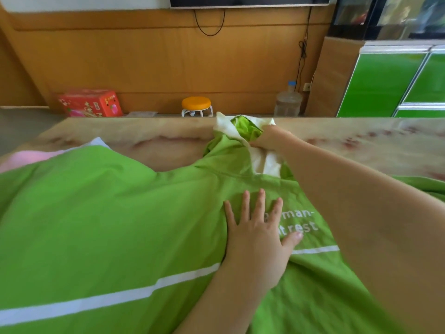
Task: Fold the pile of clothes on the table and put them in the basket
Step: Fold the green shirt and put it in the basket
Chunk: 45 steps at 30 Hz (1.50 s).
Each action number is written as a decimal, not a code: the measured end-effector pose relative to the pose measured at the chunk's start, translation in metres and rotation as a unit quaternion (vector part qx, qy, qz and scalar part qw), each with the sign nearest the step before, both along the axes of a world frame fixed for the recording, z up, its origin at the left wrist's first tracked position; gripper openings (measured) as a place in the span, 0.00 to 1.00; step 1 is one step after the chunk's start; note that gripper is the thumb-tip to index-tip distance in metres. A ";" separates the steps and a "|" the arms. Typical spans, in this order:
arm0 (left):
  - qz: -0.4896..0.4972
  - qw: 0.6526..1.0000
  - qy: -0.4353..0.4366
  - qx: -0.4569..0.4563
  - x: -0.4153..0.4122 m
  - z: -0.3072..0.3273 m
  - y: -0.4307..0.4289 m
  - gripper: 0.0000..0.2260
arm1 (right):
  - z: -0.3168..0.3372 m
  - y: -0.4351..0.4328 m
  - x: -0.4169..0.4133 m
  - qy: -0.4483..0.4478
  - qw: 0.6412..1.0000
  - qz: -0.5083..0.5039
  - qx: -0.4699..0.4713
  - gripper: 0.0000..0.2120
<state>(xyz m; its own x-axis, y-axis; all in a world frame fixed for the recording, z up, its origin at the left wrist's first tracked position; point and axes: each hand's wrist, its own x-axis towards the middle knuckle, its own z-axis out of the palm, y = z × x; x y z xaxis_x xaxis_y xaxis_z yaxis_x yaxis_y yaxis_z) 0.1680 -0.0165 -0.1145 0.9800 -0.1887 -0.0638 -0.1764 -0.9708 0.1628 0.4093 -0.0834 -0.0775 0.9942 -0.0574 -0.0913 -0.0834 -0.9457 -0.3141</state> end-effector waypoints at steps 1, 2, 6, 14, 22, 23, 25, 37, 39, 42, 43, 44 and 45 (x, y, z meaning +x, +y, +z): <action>0.003 1.000 -0.005 -0.001 0.000 -0.001 0.000 0.32 | 0.000 0.002 0.002 -0.003 1.000 -0.005 0.006 0.25; 0.002 1.000 -0.012 -0.005 0.000 -0.002 0.000 0.33 | 0.000 0.004 0.001 -0.016 1.000 -0.013 0.015 0.18; 0.002 1.000 -0.026 -0.004 -0.001 -0.008 0.000 0.42 | -0.005 0.009 -0.011 -0.143 0.988 -0.035 0.041 0.11; 0.212 0.711 -0.236 -0.628 0.002 0.029 0.013 0.23 | 0.077 -0.024 -0.118 -0.335 0.906 0.039 0.254 0.09; 0.292 0.728 -0.111 -0.610 0.013 0.085 0.037 0.26 | 0.008 -0.114 -0.296 -0.028 0.960 0.215 0.178 0.20; 0.299 0.754 -0.095 -0.578 0.012 0.087 0.040 0.28 | 0.003 -0.122 -0.303 -0.039 0.959 0.192 0.203 0.21; 0.314 0.775 -0.099 -0.539 0.014 0.087 0.048 0.33 | 0.000 -0.133 -0.305 -0.093 0.956 0.129 0.245 0.20; 0.230 0.842 0.093 -0.480 -0.052 0.085 0.046 0.07 | 0.014 -0.097 -0.298 -0.244 0.952 0.141 0.117 0.09; 0.214 0.780 0.123 -0.575 -0.078 0.093 0.047 0.06 | 0.027 -0.117 -0.298 -0.281 0.913 0.023 0.293 0.12; 0.249 0.601 0.239 -0.721 -0.119 0.094 0.035 0.06 | 0.029 -0.146 -0.306 -0.254 0.848 -0.044 0.464 0.24; 0.241 0.585 0.285 -0.720 -0.132 0.086 0.029 0.07 | 0.022 -0.151 -0.312 -0.196 0.853 -0.046 0.481 0.31; 0.218 0.610 0.315 -0.694 -0.145 0.080 0.024 0.13 | 0.012 -0.154 -0.320 -0.135 0.861 -0.042 0.488 0.38; 0.175 0.657 0.333 -0.653 -0.158 0.067 0.021 0.19 | 0.002 -0.157 -0.330 -0.077 0.878 -0.046 0.469 0.43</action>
